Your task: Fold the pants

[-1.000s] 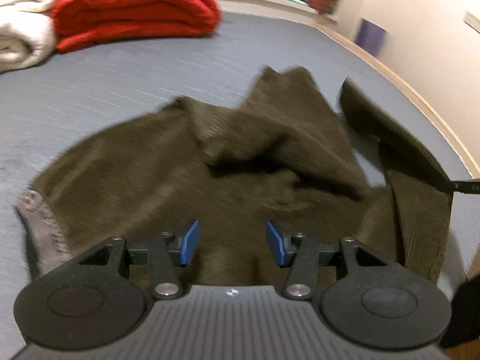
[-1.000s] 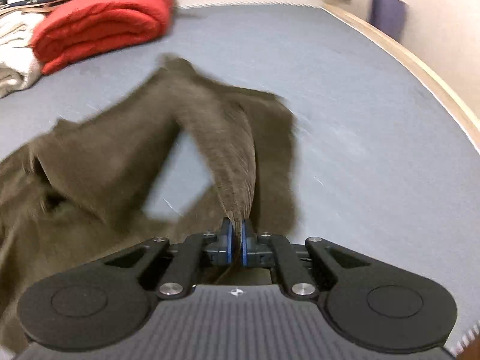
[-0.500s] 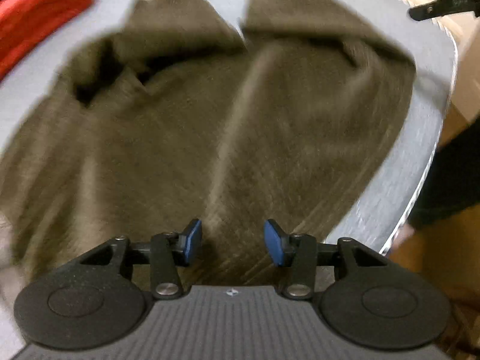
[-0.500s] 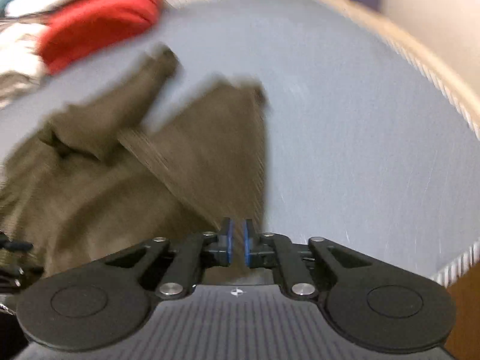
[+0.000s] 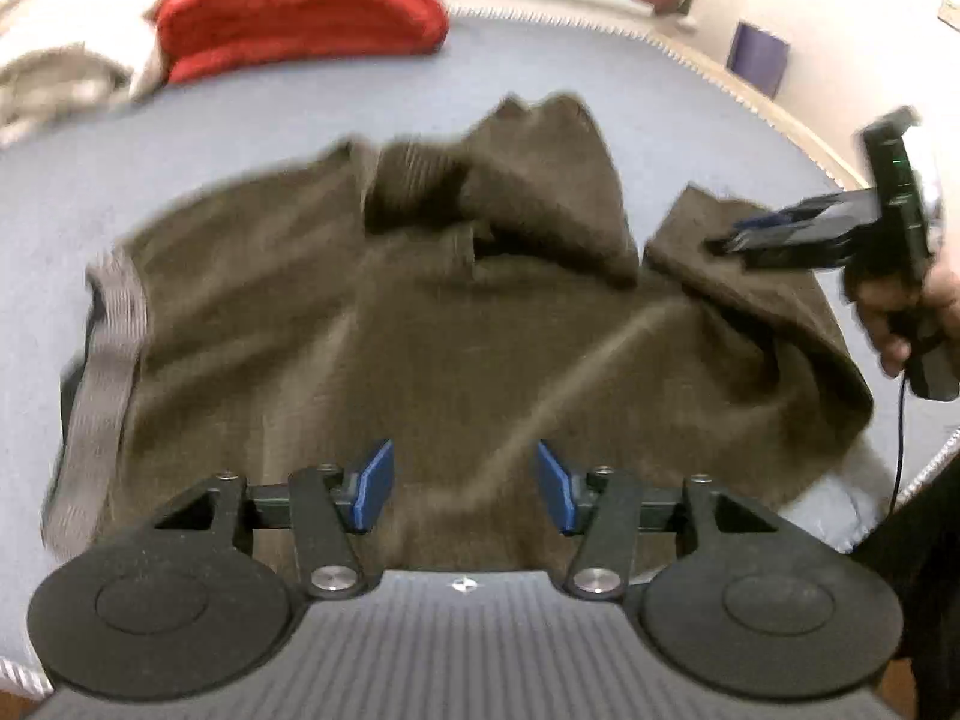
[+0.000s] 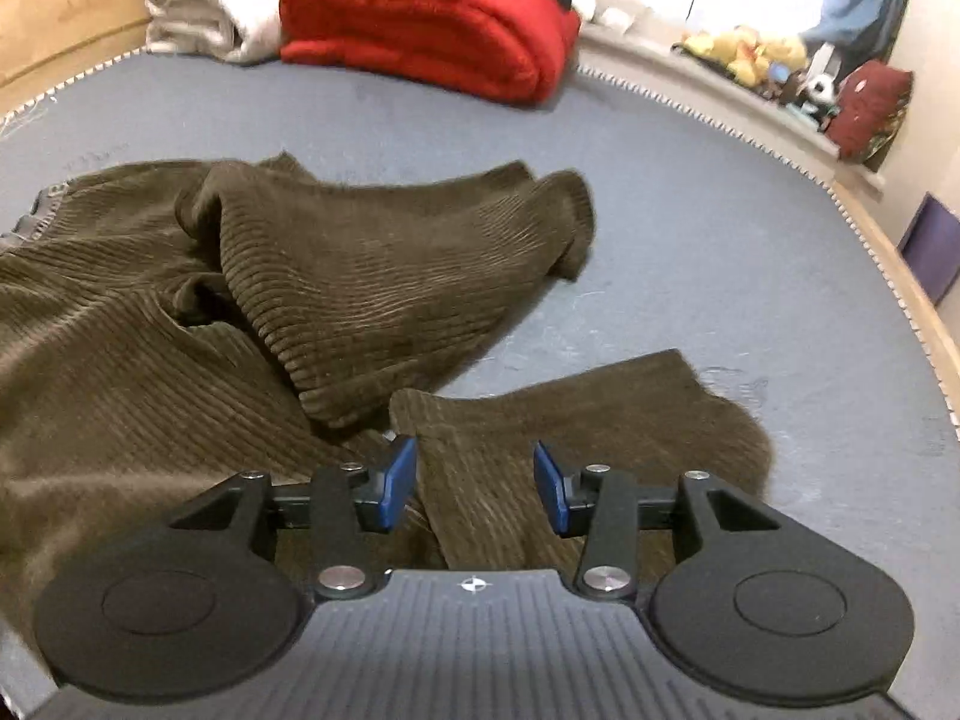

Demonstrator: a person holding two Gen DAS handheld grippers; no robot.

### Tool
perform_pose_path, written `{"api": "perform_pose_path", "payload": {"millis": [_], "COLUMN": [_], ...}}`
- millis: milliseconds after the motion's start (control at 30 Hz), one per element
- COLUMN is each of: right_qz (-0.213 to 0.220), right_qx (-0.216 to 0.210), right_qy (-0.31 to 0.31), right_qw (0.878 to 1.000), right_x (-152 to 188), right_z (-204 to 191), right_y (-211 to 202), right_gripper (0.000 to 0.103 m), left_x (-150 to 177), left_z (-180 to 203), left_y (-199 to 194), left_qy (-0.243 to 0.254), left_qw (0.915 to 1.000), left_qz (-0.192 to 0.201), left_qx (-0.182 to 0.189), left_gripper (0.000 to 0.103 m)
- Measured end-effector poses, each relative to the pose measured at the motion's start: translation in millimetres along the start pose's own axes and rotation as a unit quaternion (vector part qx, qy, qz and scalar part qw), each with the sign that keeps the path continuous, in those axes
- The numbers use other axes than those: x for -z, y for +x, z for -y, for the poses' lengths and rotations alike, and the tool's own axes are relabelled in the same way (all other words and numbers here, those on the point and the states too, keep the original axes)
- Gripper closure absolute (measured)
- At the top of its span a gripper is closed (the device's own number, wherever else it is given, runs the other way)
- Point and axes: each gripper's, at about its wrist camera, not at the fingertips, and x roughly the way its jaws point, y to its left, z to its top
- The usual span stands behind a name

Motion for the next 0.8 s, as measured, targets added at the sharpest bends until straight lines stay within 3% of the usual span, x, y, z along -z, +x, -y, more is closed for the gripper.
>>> {"api": "perform_pose_path", "payload": {"millis": [133, 367, 433, 533, 667, 800], "right_qz": [-0.034, -0.076, -0.072, -0.046, 0.009, 0.073], "right_qx": [0.006, 0.025, 0.015, 0.022, 0.053, 0.094], "right_qy": [-0.044, -0.058, -0.054, -0.042, 0.035, 0.16], "right_qw": [0.998, 0.995, 0.996, 0.998, 0.998, 0.98], "right_x": [-2, 3, 5, 8, 14, 35], "right_z": [-16, -21, -19, -11, 28, 96], "right_y": [32, 61, 56, 38, -6, -63], "right_gripper": [0.057, 0.061, 0.093, 0.095, 0.096, 0.096], "left_x": [-8, -10, -10, -8, -5, -1], "left_z": [5, -16, -20, -21, -18, -8], "left_y": [16, 24, 22, 17, 11, 7], "left_qy": [0.06, 0.038, 0.025, 0.01, 0.004, 0.011], "left_qw": [0.9972, 0.9987, 0.9991, 0.9994, 0.9994, 0.9994], "left_qz": [0.026, 0.019, 0.02, 0.023, 0.024, 0.028], "left_qx": [-0.036, -0.03, -0.026, -0.026, -0.023, -0.018], "left_gripper": [0.045, 0.045, 0.045, 0.045, 0.045, 0.045]}}
